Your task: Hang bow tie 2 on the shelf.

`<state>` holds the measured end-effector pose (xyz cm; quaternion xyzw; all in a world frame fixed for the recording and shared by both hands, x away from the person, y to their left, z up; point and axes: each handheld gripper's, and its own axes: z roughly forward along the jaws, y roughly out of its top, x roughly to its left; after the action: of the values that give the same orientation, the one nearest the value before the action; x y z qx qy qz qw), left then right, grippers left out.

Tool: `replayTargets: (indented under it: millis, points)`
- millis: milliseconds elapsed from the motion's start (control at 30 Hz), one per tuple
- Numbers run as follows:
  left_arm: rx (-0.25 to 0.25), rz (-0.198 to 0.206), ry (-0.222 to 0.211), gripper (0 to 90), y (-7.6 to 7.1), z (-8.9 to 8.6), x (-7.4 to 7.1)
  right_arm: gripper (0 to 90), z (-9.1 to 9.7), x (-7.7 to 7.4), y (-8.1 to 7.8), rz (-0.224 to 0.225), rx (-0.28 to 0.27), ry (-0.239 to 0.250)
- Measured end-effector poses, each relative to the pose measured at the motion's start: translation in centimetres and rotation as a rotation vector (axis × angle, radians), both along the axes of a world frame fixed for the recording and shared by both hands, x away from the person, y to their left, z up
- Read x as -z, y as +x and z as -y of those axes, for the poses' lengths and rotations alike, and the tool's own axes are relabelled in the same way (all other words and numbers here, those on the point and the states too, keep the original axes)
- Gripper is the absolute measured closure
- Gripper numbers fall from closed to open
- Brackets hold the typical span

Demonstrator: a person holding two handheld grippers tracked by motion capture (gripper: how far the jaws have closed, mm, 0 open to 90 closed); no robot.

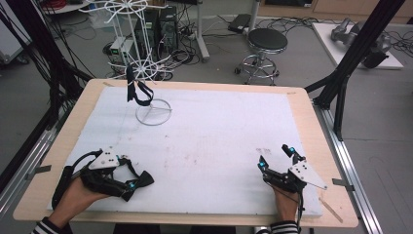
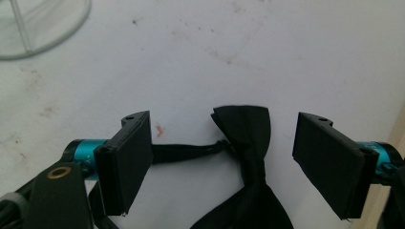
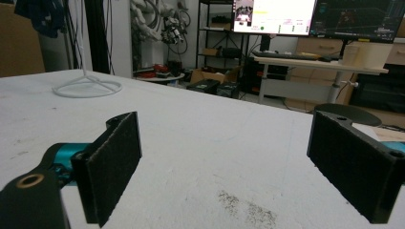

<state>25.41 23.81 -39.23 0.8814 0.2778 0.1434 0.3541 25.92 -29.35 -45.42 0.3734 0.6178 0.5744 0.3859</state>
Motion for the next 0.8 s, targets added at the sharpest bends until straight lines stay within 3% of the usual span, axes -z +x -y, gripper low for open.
replayTargets:
  millis: [367, 800]
  points:
    - [0.017, -0.088, 0.025, 26.0, 0.2, 0.3, 0.7, 10.7, 0.0, 0.0, 0.0, 0.001, 0.000, 0.003]
    - [0.084, -0.156, 0.100, 35.0, 0.8, 0.8, 1.5, 10.8, 0.0, 0.0, 0.0, -0.003, 0.002, 0.005]
